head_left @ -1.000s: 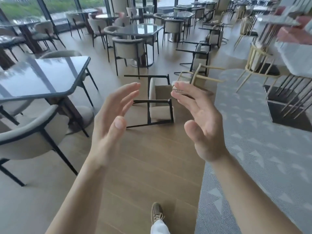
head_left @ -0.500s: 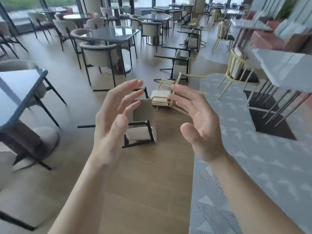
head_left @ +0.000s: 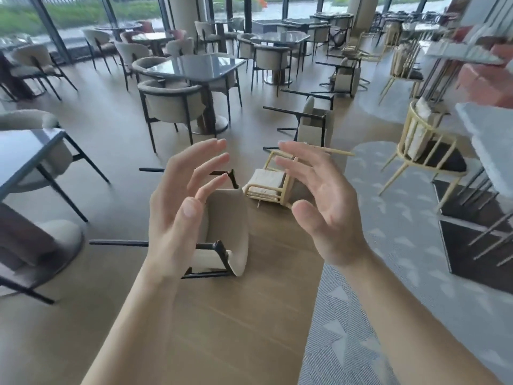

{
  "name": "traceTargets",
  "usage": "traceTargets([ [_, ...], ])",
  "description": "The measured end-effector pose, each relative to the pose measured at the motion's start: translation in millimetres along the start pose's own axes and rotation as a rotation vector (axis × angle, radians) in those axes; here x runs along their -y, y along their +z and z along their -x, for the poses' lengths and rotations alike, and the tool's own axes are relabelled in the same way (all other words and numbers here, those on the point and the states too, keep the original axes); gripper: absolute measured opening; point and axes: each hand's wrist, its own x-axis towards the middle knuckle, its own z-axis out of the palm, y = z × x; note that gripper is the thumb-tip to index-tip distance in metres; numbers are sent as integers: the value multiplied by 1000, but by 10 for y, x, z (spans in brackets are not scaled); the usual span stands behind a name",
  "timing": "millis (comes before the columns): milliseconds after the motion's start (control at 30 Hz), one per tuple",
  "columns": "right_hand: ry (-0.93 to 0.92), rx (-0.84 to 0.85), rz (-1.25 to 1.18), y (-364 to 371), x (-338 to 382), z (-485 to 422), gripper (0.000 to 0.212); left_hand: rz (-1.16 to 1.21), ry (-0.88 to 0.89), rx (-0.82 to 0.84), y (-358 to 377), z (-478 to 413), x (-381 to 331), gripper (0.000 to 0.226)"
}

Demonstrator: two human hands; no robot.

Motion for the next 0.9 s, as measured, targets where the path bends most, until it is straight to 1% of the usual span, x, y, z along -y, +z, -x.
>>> traceTargets([
  [133, -11, 76, -70, -305, -473, -534, 70, -41, -5, -123, 169, -395, 387, 64],
  [367, -60, 199, -86, -692, -1459, -1518, 71, -82, 88, -243, 264, -1242, 1331, 64],
  [500, -47, 216, -90, -1037, -1930, -2244, 77, -89, 97, -316, 378, -1976, 1874, 60],
  [633, -72, 235, -110, -1263, -2309, -2779, 82, -132, 126, -329, 455, -2524, 2177, 58],
  [700, -81, 254, -138, -1322, -2531, -3005, 82, -150, 116, -349, 477, -2720, 2319, 61],
  [800, -120, 333, -174, -1344, -2935, -3335, 83, -203, 102, -436, 482, -2938, 2514, 68],
  [900, -127, 409, -287, -1354, -3375, -3677, 88, -317, 105, -552, 560, -3099, 2710, 67],
])
